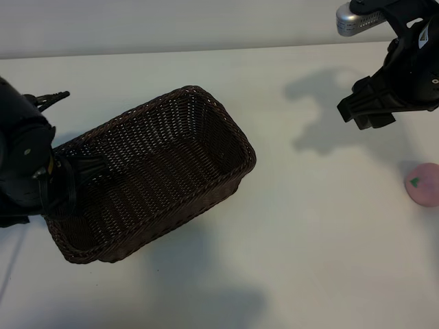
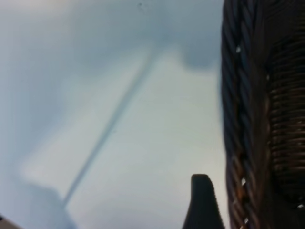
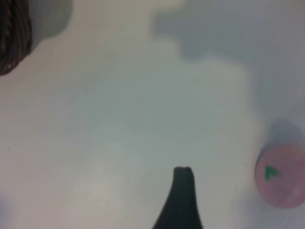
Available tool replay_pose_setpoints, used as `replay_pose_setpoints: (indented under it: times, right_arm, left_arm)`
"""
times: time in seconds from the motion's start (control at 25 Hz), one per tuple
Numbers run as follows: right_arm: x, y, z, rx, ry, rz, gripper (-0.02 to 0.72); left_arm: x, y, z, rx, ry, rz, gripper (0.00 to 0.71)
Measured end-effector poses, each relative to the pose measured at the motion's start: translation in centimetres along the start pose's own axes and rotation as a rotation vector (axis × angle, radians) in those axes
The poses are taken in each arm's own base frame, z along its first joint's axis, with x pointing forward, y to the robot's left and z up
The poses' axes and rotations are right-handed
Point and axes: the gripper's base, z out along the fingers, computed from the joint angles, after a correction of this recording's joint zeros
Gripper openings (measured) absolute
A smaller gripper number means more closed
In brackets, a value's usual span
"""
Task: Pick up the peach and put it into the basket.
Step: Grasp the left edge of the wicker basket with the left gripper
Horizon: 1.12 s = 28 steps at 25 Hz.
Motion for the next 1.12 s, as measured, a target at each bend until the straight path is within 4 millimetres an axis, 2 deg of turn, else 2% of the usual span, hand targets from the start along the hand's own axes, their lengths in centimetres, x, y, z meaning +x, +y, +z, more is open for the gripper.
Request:
replay_pose_setpoints:
  times: [0.2,0.52,0.92,1.12]
  right_arm:
    - [0.2,0.0,0.0,0.001,0.018,0.0,0.595]
    - [0.2,0.0,0.0,0.001,0.024,-0.001,0.595]
    - [0.3,0.0,0.0,0.0,0.031,0.0,0.595]
    - [0.3,0.1,0.0,-0.014,0.032,0.007,0.595]
  left_arm:
    - [-0.5,0.7,1.3,0.012,0.006,-0.042,0.515]
    - [-0.8,0.0,1.3,0.097,-0.013,-0.056,0.515]
    - [0.8,0.5,3.7,0.11,0.009,-0.075,0.515]
    - [0.5,0.5,3.8,0.137,-0.013,-0.101,0.515]
